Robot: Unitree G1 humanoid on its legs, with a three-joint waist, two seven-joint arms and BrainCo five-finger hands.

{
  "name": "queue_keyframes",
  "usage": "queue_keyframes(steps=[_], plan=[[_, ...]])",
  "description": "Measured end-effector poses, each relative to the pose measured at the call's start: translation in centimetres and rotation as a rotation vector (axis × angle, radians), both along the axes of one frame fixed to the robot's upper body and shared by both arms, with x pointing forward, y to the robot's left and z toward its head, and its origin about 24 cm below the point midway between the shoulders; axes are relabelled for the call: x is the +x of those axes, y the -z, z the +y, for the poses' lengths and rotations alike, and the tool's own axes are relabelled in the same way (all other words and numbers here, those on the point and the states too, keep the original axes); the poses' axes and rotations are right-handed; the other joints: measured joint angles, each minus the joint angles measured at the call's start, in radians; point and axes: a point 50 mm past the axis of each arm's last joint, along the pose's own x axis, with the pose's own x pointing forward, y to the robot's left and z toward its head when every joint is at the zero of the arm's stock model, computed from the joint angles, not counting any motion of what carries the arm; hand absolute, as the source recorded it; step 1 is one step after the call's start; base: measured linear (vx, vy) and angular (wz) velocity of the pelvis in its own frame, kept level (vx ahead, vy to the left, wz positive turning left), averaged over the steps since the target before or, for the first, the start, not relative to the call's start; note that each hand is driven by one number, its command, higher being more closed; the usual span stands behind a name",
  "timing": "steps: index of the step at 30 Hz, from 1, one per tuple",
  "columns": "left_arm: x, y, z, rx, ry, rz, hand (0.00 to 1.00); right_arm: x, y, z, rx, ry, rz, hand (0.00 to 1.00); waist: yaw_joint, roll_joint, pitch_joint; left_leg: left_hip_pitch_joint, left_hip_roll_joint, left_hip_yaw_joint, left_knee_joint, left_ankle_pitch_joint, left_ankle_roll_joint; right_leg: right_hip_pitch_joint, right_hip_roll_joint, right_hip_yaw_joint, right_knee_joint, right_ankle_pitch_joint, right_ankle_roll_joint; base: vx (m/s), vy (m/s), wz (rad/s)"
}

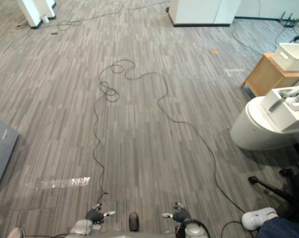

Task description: Organize washtable

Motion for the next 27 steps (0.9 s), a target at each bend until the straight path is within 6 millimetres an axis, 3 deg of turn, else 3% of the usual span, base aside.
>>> queue_keyframes(steps=[11, 14, 15, 27], plan=[[-0.33, 0.12, -0.11, -0.005, -0.001, 0.01, 0.0, -0.14, 0.12, -0.44, -0.002, 0.03, 0.012, 0.0, -0.005, 0.02, 0.004, 0.012, 0.035, -0.003, -0.001, -0.007, -0.014, 0.002, 0.029, -0.019, 0.031, 0.009, -0.014, -0.04, -0.065, -0.01], [-0.36, 0.12, -0.1, -0.006, -0.002, 0.011, 0.0, -0.15, 0.12, -0.48, -0.002, 0.031, 0.012, 0.0, -0.006, 0.02, 0.004, 0.014, 0.035, -0.001, -0.001, -0.01, -0.009, 0.003, 0.029, -0.019, 0.031, 0.008, -0.015, -0.07, -0.023, -0.02], [-0.46, 0.17, -0.15, -0.02, 0.004, 0.016, 0.0, -0.13, 0.13, -0.46, 0.002, 0.037, 0.012, 0.0, -0.006, 0.021, 0.006, 0.027, 0.029, -0.001, -0.001, -0.024, -0.028, 0.023, 0.025, -0.022, 0.007, -0.017, -0.02, 0.0, -0.032, 0.01], [-0.27, 0.09, -0.04, -0.017, 0.004, 0.009, 0.0, -0.07, 0.16, -0.45, 0.017, 0.034, 0.019, 0.0, -0.001, 0.013, 0.01, 0.017, 0.03, 0.019, 0.001, -0.02, -0.023, 0.009, 0.025, -0.006, 0.008, -0.016, -0.019, 0.0, -0.008, -0.02]])
